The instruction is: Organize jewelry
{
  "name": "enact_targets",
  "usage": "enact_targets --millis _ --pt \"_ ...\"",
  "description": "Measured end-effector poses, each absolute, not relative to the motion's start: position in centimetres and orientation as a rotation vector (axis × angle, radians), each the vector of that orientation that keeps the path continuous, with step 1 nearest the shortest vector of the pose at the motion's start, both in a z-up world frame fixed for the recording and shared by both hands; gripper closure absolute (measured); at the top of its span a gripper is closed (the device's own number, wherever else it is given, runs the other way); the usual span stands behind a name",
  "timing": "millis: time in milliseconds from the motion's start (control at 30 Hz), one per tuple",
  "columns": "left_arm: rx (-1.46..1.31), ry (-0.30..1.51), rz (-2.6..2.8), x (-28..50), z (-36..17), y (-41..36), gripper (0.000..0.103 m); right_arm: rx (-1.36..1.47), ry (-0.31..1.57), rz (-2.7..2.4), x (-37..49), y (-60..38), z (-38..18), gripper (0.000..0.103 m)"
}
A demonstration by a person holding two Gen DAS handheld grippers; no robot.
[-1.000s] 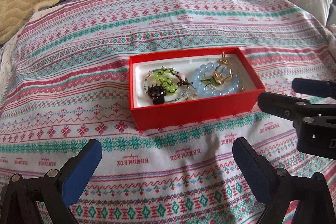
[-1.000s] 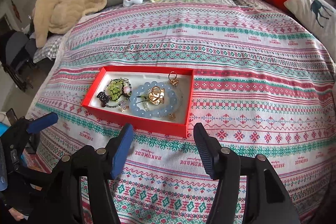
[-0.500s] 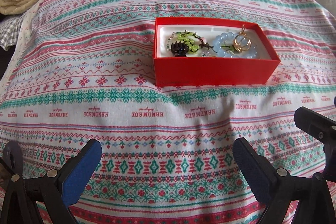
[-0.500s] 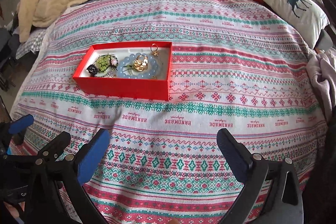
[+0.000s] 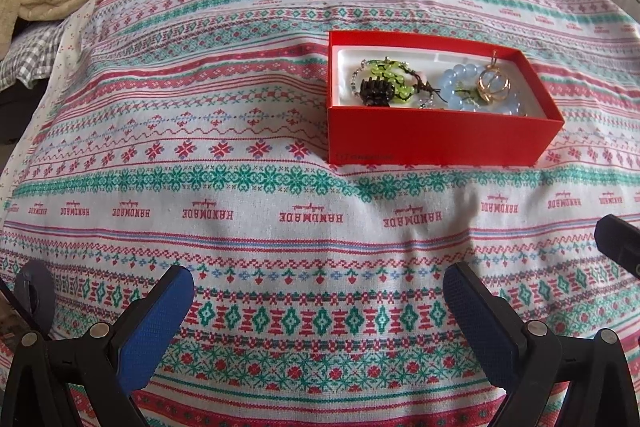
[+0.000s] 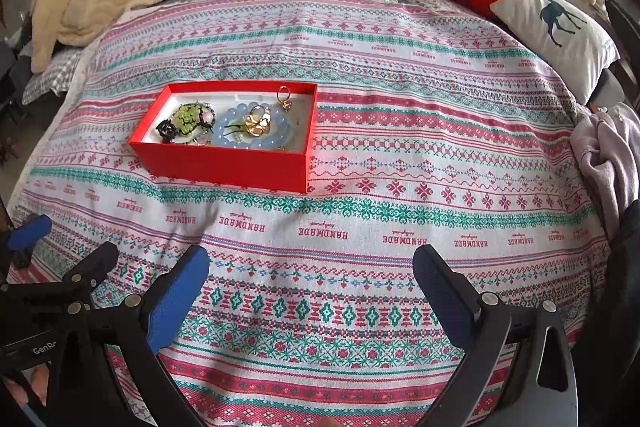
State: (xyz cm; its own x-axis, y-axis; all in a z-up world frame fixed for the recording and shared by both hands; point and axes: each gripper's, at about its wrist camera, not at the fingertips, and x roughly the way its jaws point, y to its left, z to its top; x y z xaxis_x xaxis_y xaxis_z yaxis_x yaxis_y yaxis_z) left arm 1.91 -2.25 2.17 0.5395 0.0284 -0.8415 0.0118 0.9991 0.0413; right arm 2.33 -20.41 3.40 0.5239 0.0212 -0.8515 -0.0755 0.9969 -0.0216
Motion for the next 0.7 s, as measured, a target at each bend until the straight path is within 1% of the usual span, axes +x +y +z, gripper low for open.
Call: enact_targets --millis 700 --pt "0.048 1.005 0.021 1.88 1.84 -1.88 0.001 -0.08 1.045 0.076 2.03 -19.57 2.67 0.0"
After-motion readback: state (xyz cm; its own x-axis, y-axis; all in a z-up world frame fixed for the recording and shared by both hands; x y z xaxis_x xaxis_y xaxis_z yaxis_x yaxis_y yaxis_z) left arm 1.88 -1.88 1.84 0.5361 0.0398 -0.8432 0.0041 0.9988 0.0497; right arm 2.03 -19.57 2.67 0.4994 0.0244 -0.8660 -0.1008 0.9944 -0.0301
